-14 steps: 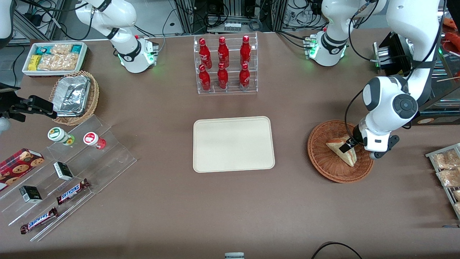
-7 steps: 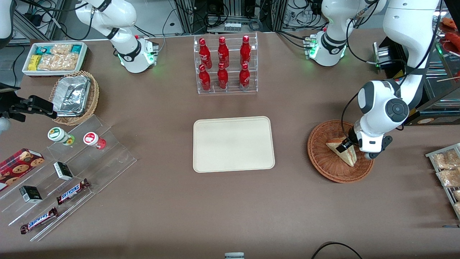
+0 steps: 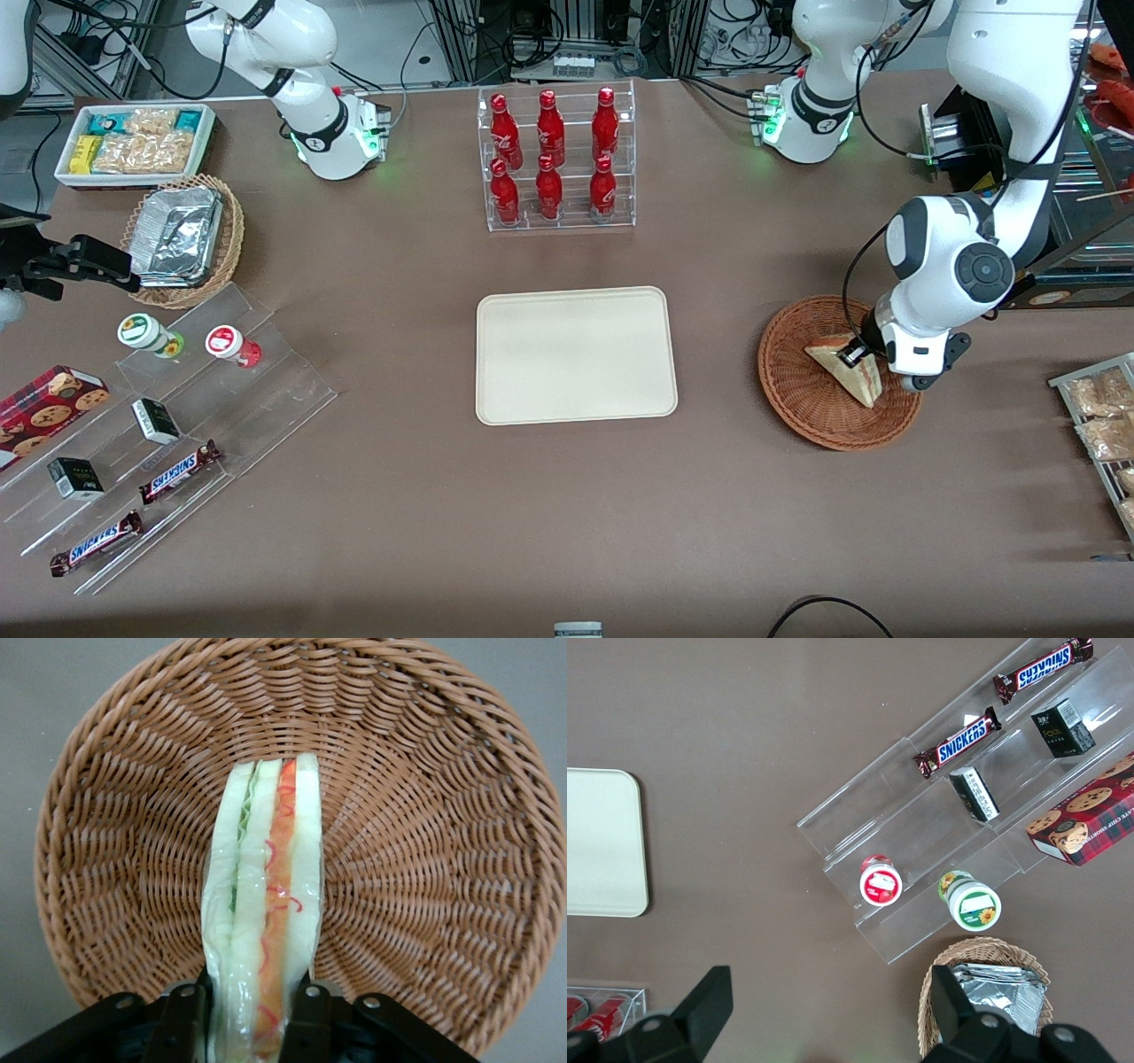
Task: Place sandwich from basket to tray
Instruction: 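Lower the left gripper and close it on the sandwich's upright edge, then lift the sandwich and carry it toward the cream tray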
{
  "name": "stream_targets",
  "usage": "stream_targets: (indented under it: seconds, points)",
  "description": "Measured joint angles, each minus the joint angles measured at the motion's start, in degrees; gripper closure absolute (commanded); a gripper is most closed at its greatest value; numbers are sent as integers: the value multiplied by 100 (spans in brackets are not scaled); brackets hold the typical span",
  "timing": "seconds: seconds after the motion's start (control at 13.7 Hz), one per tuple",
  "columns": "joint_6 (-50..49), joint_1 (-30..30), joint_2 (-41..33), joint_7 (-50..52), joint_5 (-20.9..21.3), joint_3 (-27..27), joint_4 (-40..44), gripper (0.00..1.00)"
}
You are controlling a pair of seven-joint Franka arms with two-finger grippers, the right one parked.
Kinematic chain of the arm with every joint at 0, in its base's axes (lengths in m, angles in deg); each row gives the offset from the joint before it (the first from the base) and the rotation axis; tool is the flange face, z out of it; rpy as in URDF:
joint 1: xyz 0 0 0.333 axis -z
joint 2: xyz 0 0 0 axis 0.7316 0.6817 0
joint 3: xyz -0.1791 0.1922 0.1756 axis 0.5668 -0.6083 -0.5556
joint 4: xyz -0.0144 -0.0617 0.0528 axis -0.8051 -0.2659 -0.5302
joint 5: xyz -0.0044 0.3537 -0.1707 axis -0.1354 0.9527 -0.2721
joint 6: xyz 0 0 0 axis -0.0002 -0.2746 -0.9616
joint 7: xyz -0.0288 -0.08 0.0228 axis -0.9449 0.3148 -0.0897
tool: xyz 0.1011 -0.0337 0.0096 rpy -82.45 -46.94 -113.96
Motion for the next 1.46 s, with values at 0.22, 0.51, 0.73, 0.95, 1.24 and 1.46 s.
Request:
stream_targets:
  seconds: [0.22, 0.51, 0.73, 0.95, 1.24, 1.46]
  points:
    - [-665, 66, -176, 0, 99, 55, 379, 100]
    - [-1549, 262, -335, -13, 195, 276, 914, 100]
    - [-2186, 697, -338, -12, 227, 367, 1404, 100]
    - [-2220, 1242, -274, 6, 230, 389, 1487, 100]
    - [-2220, 1997, 81, 26, 231, 402, 1737, 100]
    - [-2220, 2532, 381, 277, 231, 407, 2078, 100]
